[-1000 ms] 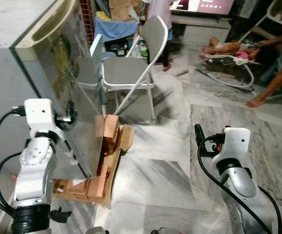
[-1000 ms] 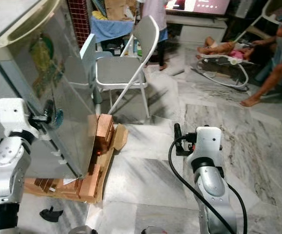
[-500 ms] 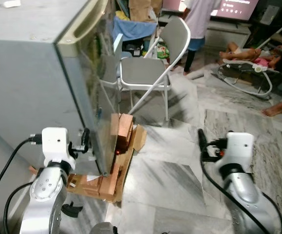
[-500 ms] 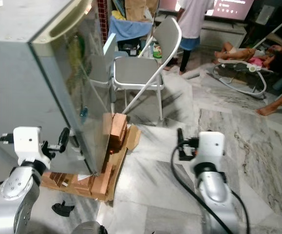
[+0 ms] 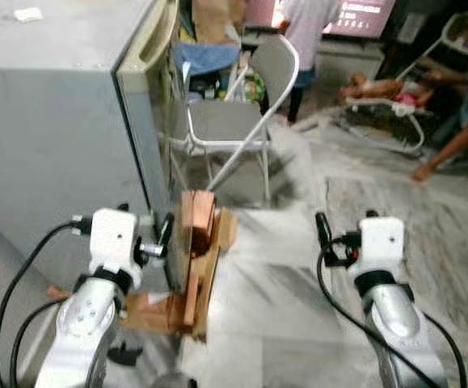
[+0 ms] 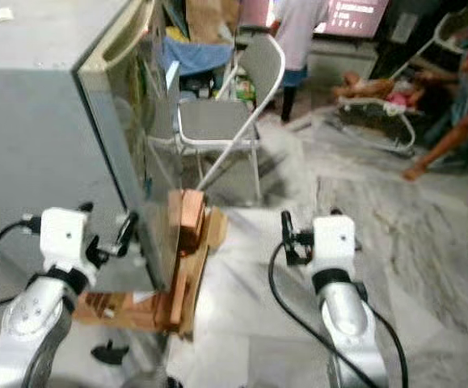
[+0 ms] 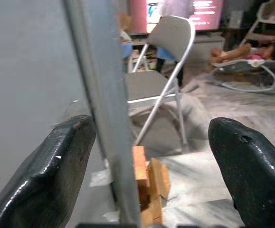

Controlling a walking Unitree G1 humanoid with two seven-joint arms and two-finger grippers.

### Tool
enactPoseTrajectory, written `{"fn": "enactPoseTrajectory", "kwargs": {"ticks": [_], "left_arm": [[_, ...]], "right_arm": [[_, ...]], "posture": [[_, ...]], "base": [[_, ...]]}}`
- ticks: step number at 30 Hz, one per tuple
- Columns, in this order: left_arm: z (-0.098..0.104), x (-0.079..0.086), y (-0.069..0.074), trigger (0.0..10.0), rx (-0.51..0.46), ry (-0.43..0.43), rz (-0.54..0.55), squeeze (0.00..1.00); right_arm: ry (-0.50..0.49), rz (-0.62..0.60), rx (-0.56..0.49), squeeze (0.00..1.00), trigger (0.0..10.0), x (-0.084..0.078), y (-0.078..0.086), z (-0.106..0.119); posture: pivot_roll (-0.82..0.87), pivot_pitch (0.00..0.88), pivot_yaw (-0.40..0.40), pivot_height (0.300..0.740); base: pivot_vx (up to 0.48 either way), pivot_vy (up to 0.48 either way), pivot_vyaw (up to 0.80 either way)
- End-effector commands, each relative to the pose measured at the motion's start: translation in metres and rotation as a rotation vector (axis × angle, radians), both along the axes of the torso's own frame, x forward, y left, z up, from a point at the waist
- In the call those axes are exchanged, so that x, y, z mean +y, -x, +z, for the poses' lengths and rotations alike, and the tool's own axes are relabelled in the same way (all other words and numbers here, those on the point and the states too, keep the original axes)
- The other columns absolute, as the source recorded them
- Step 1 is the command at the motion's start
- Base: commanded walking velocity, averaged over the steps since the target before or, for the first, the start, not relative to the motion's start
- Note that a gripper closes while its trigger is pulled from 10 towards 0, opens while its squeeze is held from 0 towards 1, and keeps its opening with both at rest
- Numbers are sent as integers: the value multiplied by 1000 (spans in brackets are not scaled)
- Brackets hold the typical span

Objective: Restocking fridge

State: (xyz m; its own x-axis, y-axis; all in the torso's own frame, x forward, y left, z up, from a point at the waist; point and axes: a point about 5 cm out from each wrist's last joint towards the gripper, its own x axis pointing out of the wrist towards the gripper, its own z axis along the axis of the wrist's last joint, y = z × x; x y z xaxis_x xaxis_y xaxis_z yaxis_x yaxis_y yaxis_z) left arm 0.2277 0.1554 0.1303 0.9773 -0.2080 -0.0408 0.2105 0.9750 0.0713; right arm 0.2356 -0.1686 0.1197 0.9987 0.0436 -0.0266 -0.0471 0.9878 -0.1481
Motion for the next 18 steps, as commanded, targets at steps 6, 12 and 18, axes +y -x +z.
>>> {"fn": "enactPoseTrajectory", "kwargs": {"ticks": [6,12,18], "left_arm": [[5,-6,-5,10000,-10,31,-43,0],[3,-5,-3,10000,-2,36,-44,0],[1,1,-2,10000,0,19,43,0]], "right_arm": [[-23,-40,11,0,10000,-7,1,-1],[-4,-30,2,0,10000,-6,2,-1],[-4,-22,4,0,10000,-5,1,-1]], "posture": [[28,23,-24,740],[30,25,-26,740],[31,19,-25,740]], "base": [[178,0,-667],[336,0,0],[193,0,0]]}}
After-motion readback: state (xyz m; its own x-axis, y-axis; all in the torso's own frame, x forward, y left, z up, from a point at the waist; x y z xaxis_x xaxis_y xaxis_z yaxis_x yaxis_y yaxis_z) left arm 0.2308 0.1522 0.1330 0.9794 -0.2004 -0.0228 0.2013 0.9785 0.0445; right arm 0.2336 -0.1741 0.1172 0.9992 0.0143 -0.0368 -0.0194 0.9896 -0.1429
